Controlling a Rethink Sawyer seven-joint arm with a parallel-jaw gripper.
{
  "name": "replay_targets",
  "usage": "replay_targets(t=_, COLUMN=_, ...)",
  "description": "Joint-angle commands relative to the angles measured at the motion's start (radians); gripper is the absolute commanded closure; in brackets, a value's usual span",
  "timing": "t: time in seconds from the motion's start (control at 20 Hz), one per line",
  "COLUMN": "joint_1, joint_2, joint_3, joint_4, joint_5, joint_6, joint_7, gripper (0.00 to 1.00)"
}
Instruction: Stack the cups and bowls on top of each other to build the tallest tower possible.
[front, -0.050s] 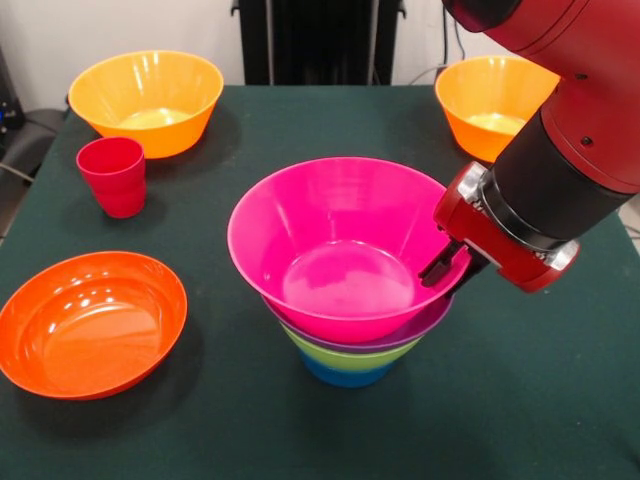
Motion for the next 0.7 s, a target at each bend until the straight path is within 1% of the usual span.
replay_targets(t=0.05, joint_1=0.011, joint_2=0.034, joint_3=0.138, joint_4=0.023, joint_5=-0.002, joint_6=0.047, joint_7=0.086, gripper=1.00)
replay_targets(t=0.7, joint_1=0.006, joint_2=0.034, joint_3=0.137, joint_4=0.026, joint_5=-0.013, joint_6=0.039, joint_7=0.070, gripper=1.00)
